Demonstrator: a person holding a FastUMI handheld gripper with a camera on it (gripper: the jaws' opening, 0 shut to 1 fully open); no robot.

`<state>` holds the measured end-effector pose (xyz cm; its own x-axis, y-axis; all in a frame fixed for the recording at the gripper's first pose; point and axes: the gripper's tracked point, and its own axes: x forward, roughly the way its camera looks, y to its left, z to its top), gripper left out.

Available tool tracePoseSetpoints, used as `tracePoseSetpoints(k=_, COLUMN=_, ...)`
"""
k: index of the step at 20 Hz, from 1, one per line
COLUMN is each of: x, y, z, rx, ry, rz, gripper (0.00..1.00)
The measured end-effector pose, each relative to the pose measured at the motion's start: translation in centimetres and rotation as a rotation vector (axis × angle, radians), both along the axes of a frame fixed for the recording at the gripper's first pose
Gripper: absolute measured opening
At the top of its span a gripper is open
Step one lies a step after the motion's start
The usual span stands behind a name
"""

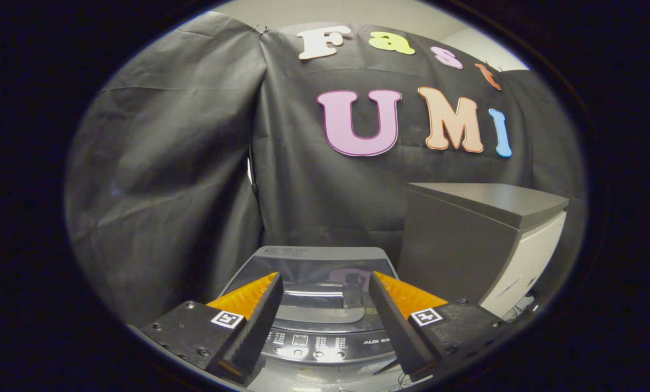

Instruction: Put the clothes into the washing machine and then close the washing machine lid.

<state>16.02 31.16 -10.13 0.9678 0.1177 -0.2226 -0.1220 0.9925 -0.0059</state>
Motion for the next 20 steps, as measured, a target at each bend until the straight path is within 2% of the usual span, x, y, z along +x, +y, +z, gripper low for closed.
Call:
tracePoseSetpoints(k=7, x=-5.2, y=-2.0, z=4.2, rx=-0.036, ry=-0.083, rz=0.002, gripper=0.96)
tracePoseSetpoints(k=15, x=-11.1, y=-4.3, z=11.6, rx=-0.029, ry=-0.217, rz=-0.018, gripper=0.96)
tracePoseSetpoints(k=20, x=-14.5, y=-5.3, z=12.7, rx=0.004, ry=-0.247, rz=-0.010, gripper=0.96)
